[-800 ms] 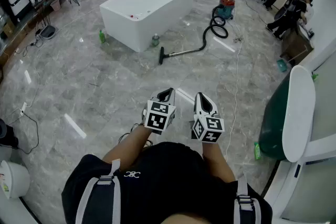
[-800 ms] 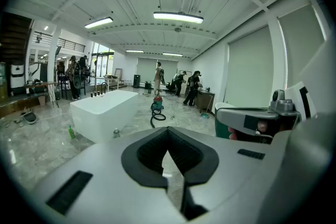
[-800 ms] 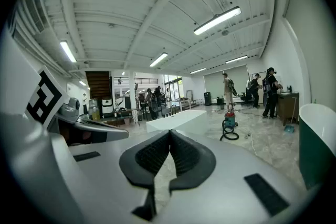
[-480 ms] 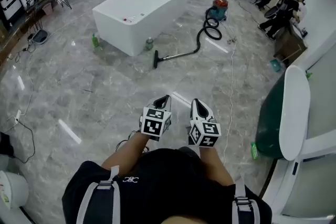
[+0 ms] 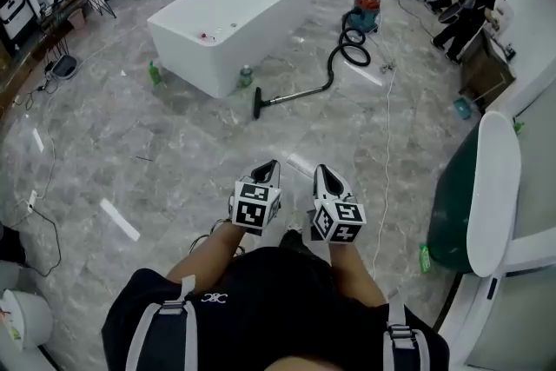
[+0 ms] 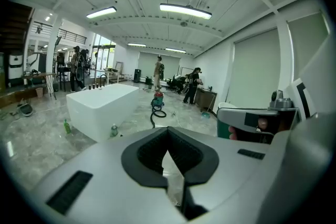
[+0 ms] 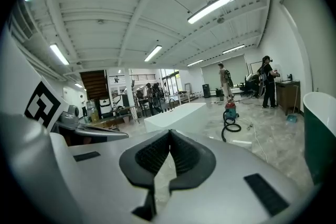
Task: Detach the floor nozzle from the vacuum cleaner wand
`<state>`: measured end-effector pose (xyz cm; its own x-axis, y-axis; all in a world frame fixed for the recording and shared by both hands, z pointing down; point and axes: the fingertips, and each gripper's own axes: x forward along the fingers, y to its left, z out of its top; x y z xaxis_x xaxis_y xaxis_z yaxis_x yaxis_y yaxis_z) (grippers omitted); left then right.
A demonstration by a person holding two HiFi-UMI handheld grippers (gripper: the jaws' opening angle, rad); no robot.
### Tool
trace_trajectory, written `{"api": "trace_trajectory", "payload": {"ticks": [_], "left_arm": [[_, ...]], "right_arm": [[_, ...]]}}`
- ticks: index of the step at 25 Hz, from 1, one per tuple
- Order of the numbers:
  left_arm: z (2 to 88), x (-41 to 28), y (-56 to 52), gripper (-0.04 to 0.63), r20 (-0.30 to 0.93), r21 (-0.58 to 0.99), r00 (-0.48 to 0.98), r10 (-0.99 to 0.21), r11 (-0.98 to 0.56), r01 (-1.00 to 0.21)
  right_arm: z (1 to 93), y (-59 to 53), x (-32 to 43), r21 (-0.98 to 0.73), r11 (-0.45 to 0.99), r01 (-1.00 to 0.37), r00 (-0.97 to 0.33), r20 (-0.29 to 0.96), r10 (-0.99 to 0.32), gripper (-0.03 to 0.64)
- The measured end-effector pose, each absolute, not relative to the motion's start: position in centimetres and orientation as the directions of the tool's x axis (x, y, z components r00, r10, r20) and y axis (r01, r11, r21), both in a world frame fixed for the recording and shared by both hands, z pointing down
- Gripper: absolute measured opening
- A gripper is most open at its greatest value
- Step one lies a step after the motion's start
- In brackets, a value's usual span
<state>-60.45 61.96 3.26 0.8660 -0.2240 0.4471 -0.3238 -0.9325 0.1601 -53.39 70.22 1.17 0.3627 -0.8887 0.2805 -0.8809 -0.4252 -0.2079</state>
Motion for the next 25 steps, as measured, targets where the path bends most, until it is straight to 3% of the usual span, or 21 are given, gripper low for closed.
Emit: {"api": "trace_trajectory", "payload": {"ticks": [9, 16, 25], "left_arm": [[-0.3, -46.4, 55.6, 0.0, 0.394, 0.115, 0.87, -0.298, -0.923, -0.368], [0.3, -34.7, 55.5, 0.0, 0.408, 0.084, 0.873, -0.267, -0.941, -0.327], [2.9, -25.9, 55.8, -0.002, 0.466, 0.046, 0.842, -0.273, -0.943, -0.331]], "right_arm": [[-1.8, 64.5, -38.4, -0.164, -0.38, -0.91, 0.345, 0.205, -0.916, 0.014], [-0.5, 64.9, -27.2, -0.187, -0.416, -0.89, 0.376, 0.217, -0.901, 0.014], [2.1, 64.6, -19.2, -0.238, -0.402, -0.884, 0.341, 0.258, -0.904, 0.014]]}}
